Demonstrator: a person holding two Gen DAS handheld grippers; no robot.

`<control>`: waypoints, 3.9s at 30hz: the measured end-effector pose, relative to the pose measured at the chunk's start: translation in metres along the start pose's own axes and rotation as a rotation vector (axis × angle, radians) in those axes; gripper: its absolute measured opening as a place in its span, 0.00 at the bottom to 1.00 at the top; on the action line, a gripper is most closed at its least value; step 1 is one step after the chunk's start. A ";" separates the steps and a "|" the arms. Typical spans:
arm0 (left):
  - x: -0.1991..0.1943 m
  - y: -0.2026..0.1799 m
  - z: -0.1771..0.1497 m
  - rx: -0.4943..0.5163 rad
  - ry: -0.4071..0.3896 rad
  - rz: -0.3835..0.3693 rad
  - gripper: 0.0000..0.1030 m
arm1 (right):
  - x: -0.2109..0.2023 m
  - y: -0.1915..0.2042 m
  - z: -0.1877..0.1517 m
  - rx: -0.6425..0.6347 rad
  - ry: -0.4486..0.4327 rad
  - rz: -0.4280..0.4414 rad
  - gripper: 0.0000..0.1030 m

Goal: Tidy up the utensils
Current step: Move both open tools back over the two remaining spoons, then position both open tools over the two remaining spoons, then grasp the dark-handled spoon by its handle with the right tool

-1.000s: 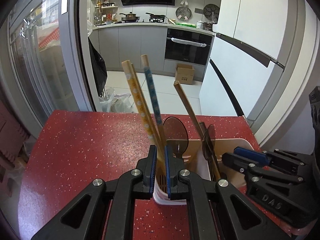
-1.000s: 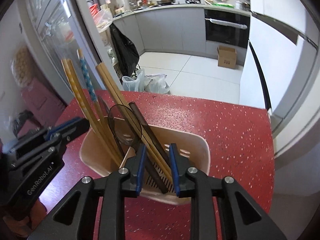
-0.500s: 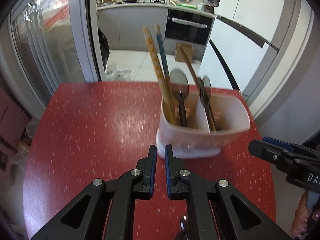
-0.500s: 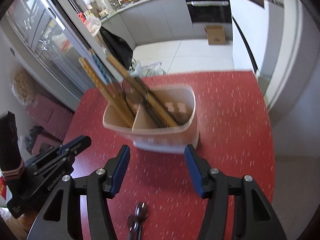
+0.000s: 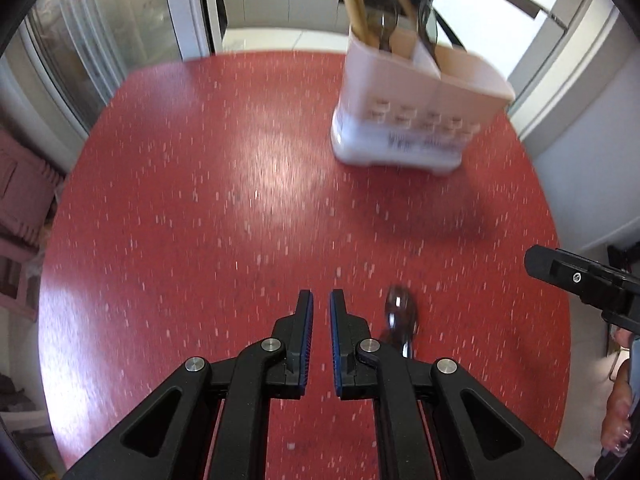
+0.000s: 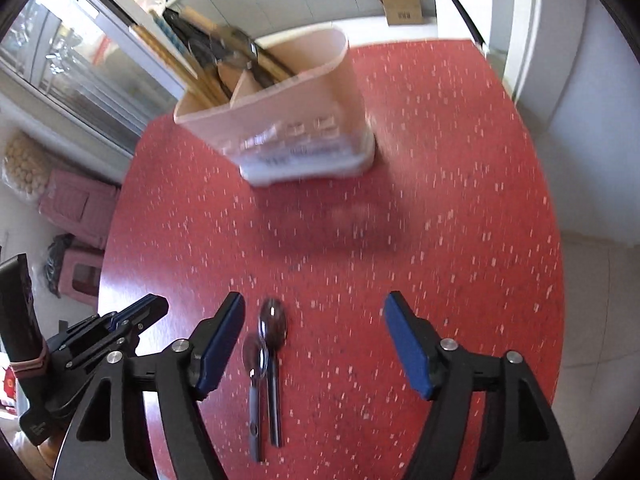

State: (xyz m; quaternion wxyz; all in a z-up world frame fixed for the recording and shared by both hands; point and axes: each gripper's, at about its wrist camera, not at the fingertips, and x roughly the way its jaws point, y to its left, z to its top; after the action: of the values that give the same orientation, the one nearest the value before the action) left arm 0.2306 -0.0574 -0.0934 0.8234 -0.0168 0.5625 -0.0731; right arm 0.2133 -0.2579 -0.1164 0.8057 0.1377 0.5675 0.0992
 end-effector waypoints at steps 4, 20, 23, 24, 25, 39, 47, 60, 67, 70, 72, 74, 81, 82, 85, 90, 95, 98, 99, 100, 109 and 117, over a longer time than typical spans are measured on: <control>0.004 -0.002 -0.016 0.022 0.039 0.002 0.36 | 0.009 -0.002 -0.018 0.027 0.055 0.005 0.78; 0.016 0.013 -0.043 -0.007 0.104 0.063 1.00 | 0.032 -0.026 -0.063 0.189 0.177 0.024 0.88; 0.017 0.016 -0.046 -0.017 0.112 0.068 1.00 | 0.037 -0.029 -0.068 0.225 0.207 0.053 0.88; 0.017 0.017 -0.048 -0.016 0.113 0.069 1.00 | 0.038 -0.029 -0.069 0.225 0.209 0.052 0.89; 0.018 0.017 -0.050 -0.014 0.119 0.070 1.00 | 0.038 -0.027 -0.070 0.212 0.206 0.043 0.89; 0.037 0.038 -0.078 -0.015 0.185 0.142 1.00 | 0.064 0.002 -0.074 0.082 0.301 -0.053 0.89; 0.034 0.050 -0.093 -0.053 0.201 0.116 1.00 | 0.084 0.030 -0.077 0.001 0.313 -0.188 0.89; 0.024 0.095 -0.111 -0.098 0.190 0.132 1.00 | 0.110 0.079 -0.075 -0.023 0.291 -0.274 0.88; 0.021 0.103 -0.121 -0.103 0.192 0.129 1.00 | 0.105 0.089 -0.068 -0.020 0.266 -0.239 0.51; 0.024 0.094 -0.123 -0.094 0.196 0.123 1.00 | 0.098 0.095 -0.063 -0.006 0.252 -0.205 0.07; 0.027 0.081 -0.119 -0.089 0.196 0.118 1.00 | 0.099 0.093 -0.061 0.006 0.261 -0.208 0.03; 0.026 0.076 -0.119 -0.080 0.192 0.109 1.00 | 0.097 0.085 -0.060 0.049 0.257 -0.152 0.03; 0.032 0.056 -0.120 -0.045 0.195 0.089 1.00 | 0.087 0.061 -0.064 0.119 0.259 -0.087 0.08; 0.032 0.053 -0.120 -0.045 0.196 0.088 1.00 | 0.086 0.060 -0.064 0.119 0.260 -0.090 0.14; 0.030 0.051 -0.120 -0.050 0.193 0.084 1.00 | 0.083 0.059 -0.064 0.120 0.250 -0.079 0.19; 0.026 0.057 -0.117 -0.055 0.188 0.093 1.00 | 0.085 0.058 -0.069 0.110 0.249 -0.120 0.19; 0.020 0.075 -0.121 -0.074 0.185 0.098 1.00 | 0.101 0.093 -0.067 0.070 0.248 -0.163 0.23; 0.018 0.083 -0.122 -0.077 0.184 0.092 1.00 | 0.106 0.109 -0.066 0.013 0.257 -0.202 0.26; 0.016 0.084 -0.123 -0.077 0.184 0.090 1.00 | 0.105 0.113 -0.066 0.003 0.262 -0.208 0.21; 0.016 0.084 -0.123 -0.076 0.183 0.085 1.00 | 0.110 0.118 -0.066 0.002 0.264 -0.216 0.11; 0.017 0.049 -0.119 -0.042 0.189 0.000 1.00 | 0.094 0.081 -0.072 0.010 0.257 -0.229 0.11; 0.029 0.018 -0.106 -0.050 0.211 -0.020 1.00 | 0.081 0.058 -0.069 0.111 0.242 -0.141 0.34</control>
State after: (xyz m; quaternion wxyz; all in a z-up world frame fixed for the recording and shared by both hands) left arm 0.1445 -0.0380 -0.1612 0.7581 -0.0352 0.6476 -0.0688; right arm 0.1758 -0.1696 -0.1909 0.7274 0.1289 0.6734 0.0267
